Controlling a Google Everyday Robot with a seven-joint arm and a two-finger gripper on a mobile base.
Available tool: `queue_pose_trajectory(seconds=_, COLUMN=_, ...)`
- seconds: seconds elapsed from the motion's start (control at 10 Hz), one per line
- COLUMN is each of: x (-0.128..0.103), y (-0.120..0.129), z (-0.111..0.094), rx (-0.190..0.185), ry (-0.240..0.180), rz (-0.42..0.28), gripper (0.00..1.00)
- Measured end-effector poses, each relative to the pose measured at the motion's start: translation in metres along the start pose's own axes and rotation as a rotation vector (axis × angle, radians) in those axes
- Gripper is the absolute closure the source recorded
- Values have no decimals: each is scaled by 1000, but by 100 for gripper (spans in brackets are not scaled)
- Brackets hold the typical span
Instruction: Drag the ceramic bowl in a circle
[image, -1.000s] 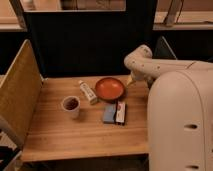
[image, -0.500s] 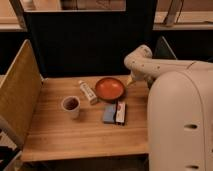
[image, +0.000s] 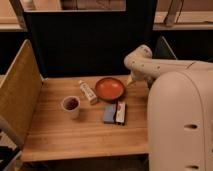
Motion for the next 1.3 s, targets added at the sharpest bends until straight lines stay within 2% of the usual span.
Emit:
queue_pose_trajectory(seconds=0.4, x=-1, y=0, z=-1, rx=3, ry=-5, rz=-7, gripper=20)
queue_pose_trajectory(seconds=0.6, x=-12, y=19, z=-7, rx=-5, ry=-31, rz=-64, gripper=20)
queue_pose_trajectory(seconds=0.8, x=-22, y=46, z=-8, rx=-37, ry=-53, rz=-131, gripper=20)
queue_pose_trajectory(seconds=1.1, x=-34, y=67, z=5, rx=-39, ry=-52, rz=-190, gripper=20)
queue_pose_trajectory(seconds=1.3, x=-36, y=75, z=29, rx=-22, ry=-11, rz=-213, gripper=20)
